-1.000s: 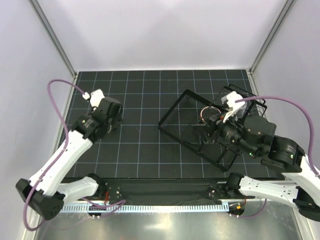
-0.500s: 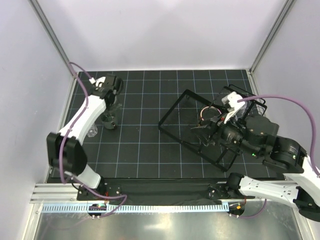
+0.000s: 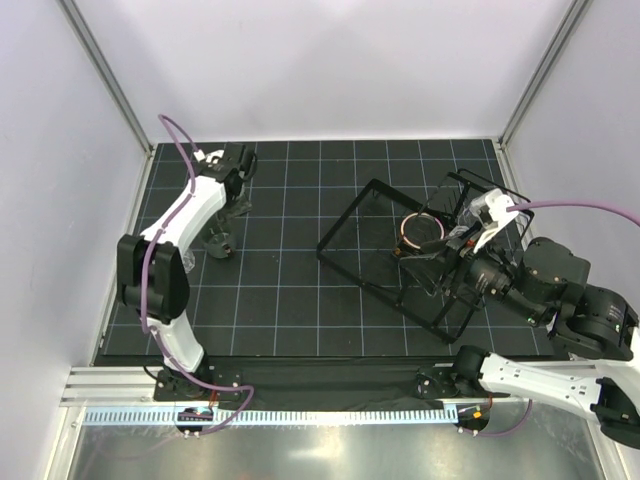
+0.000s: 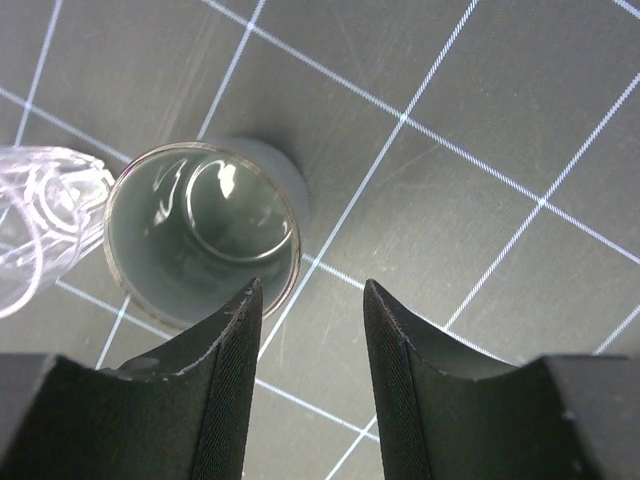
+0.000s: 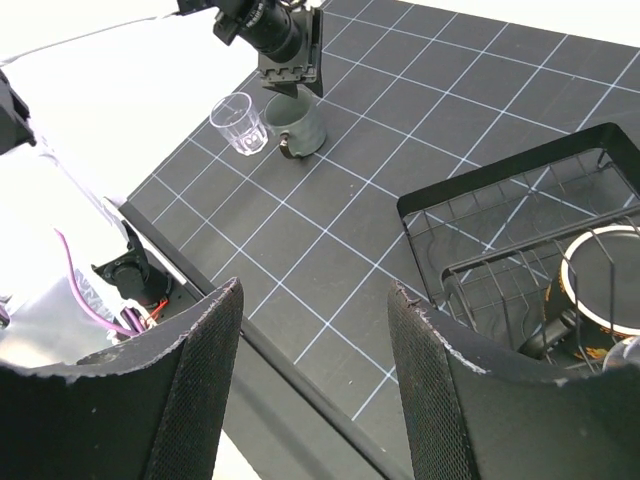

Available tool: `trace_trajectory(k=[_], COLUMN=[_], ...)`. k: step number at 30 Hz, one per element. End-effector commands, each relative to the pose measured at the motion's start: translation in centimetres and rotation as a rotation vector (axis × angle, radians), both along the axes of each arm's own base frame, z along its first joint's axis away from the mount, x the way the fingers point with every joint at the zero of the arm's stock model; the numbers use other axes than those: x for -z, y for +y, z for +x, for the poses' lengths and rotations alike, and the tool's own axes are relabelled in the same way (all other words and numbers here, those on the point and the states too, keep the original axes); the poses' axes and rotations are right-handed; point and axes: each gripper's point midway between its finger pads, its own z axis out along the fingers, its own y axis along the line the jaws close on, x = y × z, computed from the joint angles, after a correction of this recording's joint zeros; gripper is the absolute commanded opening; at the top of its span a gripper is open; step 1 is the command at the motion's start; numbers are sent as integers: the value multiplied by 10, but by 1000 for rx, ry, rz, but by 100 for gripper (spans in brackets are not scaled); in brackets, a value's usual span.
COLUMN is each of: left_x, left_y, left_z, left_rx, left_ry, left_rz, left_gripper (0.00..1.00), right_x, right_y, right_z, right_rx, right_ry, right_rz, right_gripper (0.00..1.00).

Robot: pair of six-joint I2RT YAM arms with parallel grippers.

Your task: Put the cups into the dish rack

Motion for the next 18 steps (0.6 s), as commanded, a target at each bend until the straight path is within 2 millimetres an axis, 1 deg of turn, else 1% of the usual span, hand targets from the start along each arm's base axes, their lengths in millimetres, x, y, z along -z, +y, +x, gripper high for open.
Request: trace_trajectory(k=[1,3,8,12,16,18], left_x=[6,6,17,28,41,43], left_y=[3,5,9,6,4,3], left_z=[14,16,13,14,10,9], left_rx=[16,9,-6,3,11,9], left_ry=[8,16,44,59,95,91], left_rz=[9,3,8,-12,-25,-35], left_gripper=[44,43,43,34,32,32], right_x=[-12,-12,-11,-11,-10,-11], right_y=[-7,-9,-12,-14,-16,-18], right_z=[-1,-1,0,0,0,0], right_rx=[18,21,36,37,41,50], right_ry=[-17,-19,-24,-33,-34,-38], right_rz=[27,27,21,22,15,18], right_gripper=[61,61,61,62,62,62])
